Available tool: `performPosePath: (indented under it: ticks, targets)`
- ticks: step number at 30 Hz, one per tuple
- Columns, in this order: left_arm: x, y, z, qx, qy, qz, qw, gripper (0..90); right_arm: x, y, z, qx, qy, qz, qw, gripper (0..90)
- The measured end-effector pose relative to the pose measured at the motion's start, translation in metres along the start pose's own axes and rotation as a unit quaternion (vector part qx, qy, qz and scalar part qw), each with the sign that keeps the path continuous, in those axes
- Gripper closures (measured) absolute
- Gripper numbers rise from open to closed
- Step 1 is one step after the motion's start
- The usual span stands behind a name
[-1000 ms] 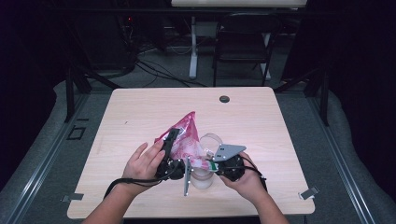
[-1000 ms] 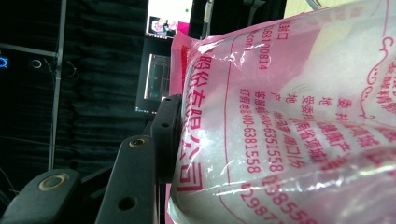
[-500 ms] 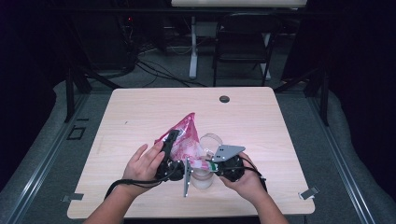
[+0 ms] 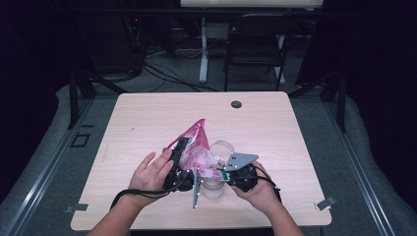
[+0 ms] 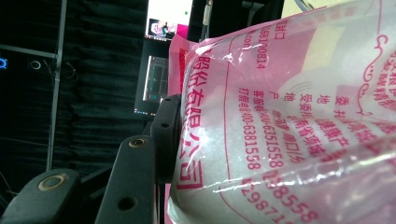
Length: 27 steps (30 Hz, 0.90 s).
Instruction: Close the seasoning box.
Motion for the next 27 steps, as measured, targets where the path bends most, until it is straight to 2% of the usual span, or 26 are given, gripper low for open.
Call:
performPosePath:
  ticks: [7, 27]
  targets:
    - [0.0011, -0.0015, 0.0006, -0.003, -0.003, -0.004, 1.0000, 60.6, -0.0005, 0.0005, 0.0003, 0.001, 0.000, -0.002, 1.0000, 90.0]
    - [0.0013, -0.0016, 0.0001, -0.004, 0.000, 0.003, 1.0000, 60.5, -0.0006, 0.0003, 0.0003, 0.001, 0.000, -0.002, 1.0000, 90.0]
Point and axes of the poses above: each handheld gripper's, and its own axes: z roughly backward along the jaws, y roughly out of its underside, x roughly to its left, the point moved 10 cm from there along -z, roughly forward along the jaws, and after that the axes turned 7 degrees about x, right-handed, at the moved point
